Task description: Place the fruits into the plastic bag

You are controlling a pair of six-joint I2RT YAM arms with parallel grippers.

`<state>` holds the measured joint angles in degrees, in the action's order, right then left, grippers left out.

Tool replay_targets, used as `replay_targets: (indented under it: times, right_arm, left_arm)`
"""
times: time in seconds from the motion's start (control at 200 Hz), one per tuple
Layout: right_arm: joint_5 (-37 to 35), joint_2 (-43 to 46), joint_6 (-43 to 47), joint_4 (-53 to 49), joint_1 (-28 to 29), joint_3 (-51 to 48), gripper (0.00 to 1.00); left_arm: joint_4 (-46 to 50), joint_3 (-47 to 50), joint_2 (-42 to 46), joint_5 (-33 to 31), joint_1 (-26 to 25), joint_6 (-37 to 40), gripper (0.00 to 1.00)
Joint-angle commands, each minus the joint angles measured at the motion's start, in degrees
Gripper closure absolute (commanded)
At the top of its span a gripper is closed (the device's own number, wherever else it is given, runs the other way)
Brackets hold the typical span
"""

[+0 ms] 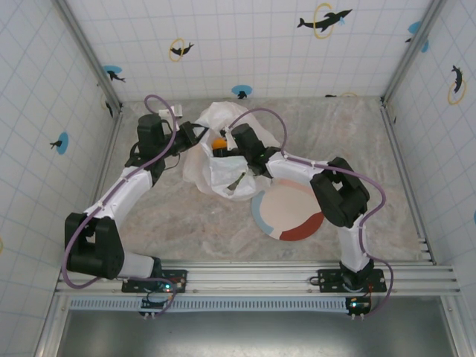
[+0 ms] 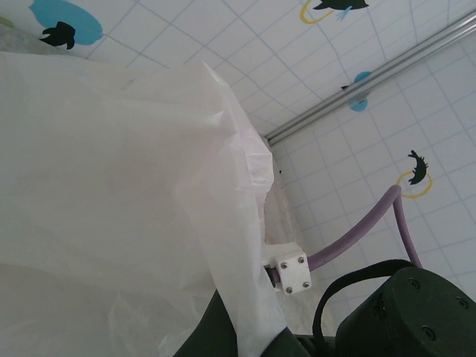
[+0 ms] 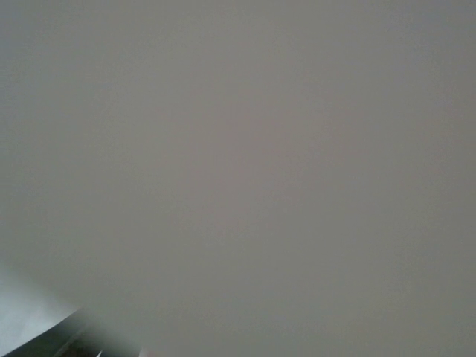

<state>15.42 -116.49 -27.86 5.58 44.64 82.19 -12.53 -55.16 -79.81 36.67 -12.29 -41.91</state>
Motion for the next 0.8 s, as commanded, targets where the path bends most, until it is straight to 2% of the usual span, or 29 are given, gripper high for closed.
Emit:
replay_targets:
  times: [0.0, 0.43, 0.796]
  right_arm:
    - [-0.3, 3.2, 1.4, -2.7, -0.2, 1.7, 0.25]
    - [-2.3, 12.6, 5.3, -5.1, -2.2, -5.6, 0.25]
    - [-15.1, 26.5, 15.2, -13.3, -3.2, -12.7, 0.26]
  left_arm:
    - [-1.1, 0.3, 0.1, 0.0, 0.4, 0.0, 1.00]
    - [0.7, 0.0, -0.3, -1.5, 0.6, 0.8, 1.00]
    - [1.5, -0.2, -0.6, -2.6, 0.9, 1.3, 1.00]
